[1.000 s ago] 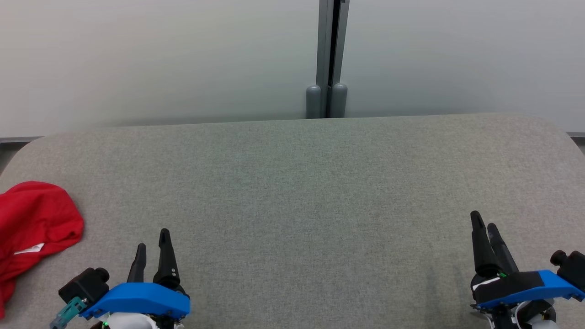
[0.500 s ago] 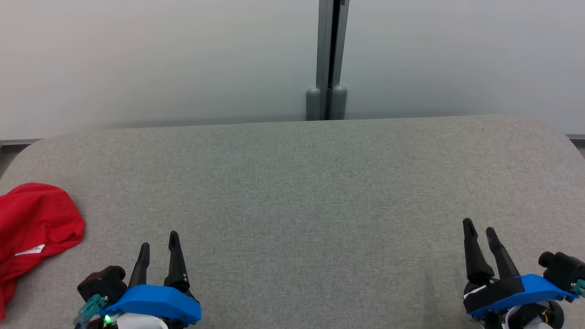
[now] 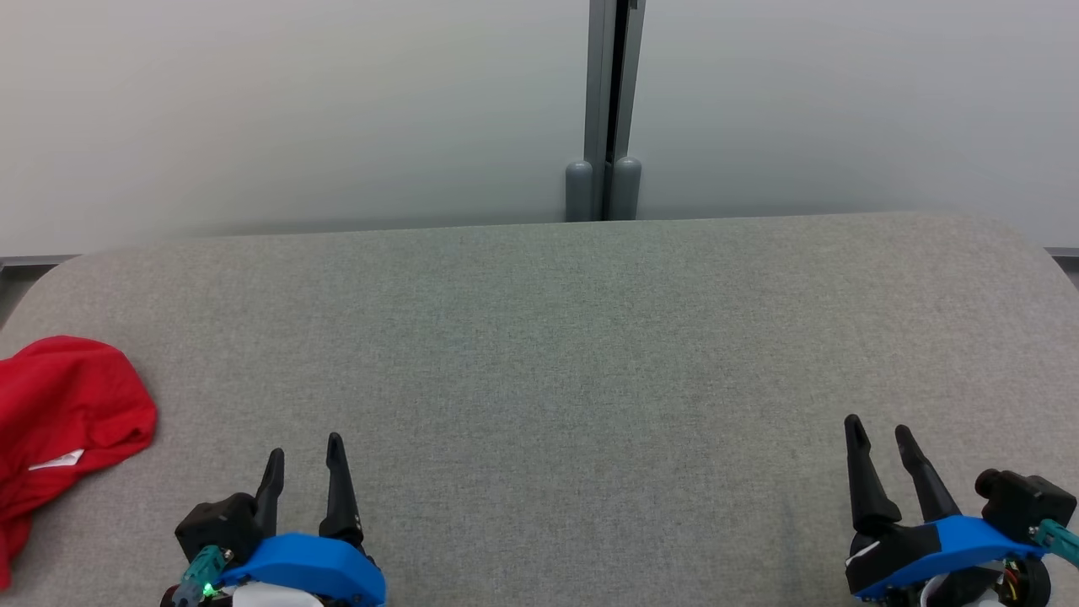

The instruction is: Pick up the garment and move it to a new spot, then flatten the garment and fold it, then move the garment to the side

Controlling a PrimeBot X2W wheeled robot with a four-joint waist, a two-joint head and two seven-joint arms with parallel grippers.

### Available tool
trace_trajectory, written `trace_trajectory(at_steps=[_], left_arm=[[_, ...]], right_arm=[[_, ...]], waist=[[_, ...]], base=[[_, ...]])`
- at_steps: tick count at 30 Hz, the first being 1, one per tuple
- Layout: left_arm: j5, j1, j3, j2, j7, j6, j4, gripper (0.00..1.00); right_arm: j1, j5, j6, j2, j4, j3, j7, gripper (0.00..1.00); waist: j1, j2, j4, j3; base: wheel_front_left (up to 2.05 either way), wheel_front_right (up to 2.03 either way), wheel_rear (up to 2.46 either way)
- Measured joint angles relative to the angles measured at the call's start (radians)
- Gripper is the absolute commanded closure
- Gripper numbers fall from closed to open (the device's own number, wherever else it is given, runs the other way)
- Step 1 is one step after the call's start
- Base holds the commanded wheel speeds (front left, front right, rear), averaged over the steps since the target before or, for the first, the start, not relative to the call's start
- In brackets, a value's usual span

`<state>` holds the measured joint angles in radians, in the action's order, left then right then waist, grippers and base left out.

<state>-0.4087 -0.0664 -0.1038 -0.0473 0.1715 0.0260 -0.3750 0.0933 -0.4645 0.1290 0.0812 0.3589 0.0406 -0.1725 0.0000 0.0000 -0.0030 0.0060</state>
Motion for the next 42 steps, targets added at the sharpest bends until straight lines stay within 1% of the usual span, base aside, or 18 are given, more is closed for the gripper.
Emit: trace_trajectory(at_steps=[20,25,33,38,42], left_arm=[[0.156,0.003,-0.039,-0.001,0.044,0.028,-0.016,0.00],[0.200,0.003,-0.046,-0.002,0.057,0.036,-0.017,0.00],[0.244,0.004,-0.053,-0.002,0.069,0.045,-0.020,0.00],[0.280,0.006,-0.058,-0.002,0.079,0.053,-0.020,0.00],[0.303,0.008,-0.060,-0.002,0.087,0.057,-0.024,0.00]], right_arm=[[0.000,0.185,0.000,0.006,0.017,-0.016,-0.042,0.00],[0.000,0.234,0.000,0.006,0.017,-0.015,-0.056,0.00],[0.000,0.281,0.000,0.002,0.017,0.006,-0.068,0.00],[0.000,0.325,0.000,-0.004,0.019,0.017,-0.080,0.00],[0.000,0.353,0.000,-0.005,0.025,0.008,-0.086,0.00]], waist=[[0.0000,0.0000,0.000,0.003],[0.0000,0.0000,0.000,0.005],[0.0000,0.0000,0.000,0.006],[0.0000,0.0000,0.008,0.008],[0.0000,0.0000,0.028,0.011]], base=[[0.00,0.00,0.00],[0.00,0.00,0.00],[0.00,0.00,0.00],[0.00,0.00,0.00],[0.00,0.00,0.00]])
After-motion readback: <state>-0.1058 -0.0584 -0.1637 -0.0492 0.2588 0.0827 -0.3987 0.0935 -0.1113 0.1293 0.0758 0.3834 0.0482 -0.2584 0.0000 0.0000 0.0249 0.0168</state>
